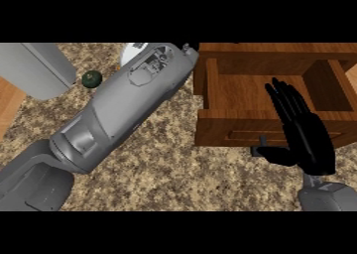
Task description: Pick up the can, place it into the drawer and close the drawer
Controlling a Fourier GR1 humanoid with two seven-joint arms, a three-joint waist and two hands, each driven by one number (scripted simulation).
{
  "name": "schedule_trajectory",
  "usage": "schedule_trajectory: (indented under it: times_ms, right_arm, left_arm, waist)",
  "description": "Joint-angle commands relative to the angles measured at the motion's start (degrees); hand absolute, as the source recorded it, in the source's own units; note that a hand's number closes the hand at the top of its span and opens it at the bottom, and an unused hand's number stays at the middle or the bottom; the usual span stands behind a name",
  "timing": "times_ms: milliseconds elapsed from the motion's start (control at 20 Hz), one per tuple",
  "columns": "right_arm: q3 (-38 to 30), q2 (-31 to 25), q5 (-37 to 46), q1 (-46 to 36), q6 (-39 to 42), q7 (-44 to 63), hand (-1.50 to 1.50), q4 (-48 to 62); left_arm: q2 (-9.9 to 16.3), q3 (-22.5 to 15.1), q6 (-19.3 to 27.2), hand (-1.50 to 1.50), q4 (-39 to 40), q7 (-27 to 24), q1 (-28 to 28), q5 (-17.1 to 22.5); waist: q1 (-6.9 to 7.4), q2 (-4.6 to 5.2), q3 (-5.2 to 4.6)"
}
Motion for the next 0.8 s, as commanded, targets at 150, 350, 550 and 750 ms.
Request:
schedule_trajectory:
  times_ms: [150, 350, 550, 750]
  right_arm:
    - [-2.97, 1.26, 2.49, -4.61, -8.83, -3.99, -1.5, 16.56]
    - [-2.17, 4.39, 6.72, -11.15, -11.61, -1.29, -1.5, 23.92]
    - [-5.96, 2.94, 6.39, -15.0, -16.04, -4.06, -1.5, 32.52]
    - [-7.59, 2.38, 9.52, -20.1, -19.18, -3.15, -1.5, 39.75]
  left_arm:
    - [7.91, -1.18, -0.88, -1.5, -9.51, 7.5, 4.13, -2.89]
    - [10.81, -1.48, -1.18, -1.5, -15.0, 10.02, 5.91, -3.75]
    - [12.93, -1.76, -0.39, -1.5, -18.78, 13.04, 7.33, -4.67]
    - [16.84, -1.43, -3.39, -1.5, -23.32, 12.18, 12.75, -4.33]
  waist:
    - [0.95, -0.27, 0.0]
    - [1.63, -0.24, -0.02]
    - [1.7, -0.04, 0.03]
    - [2.83, 0.17, -0.01]
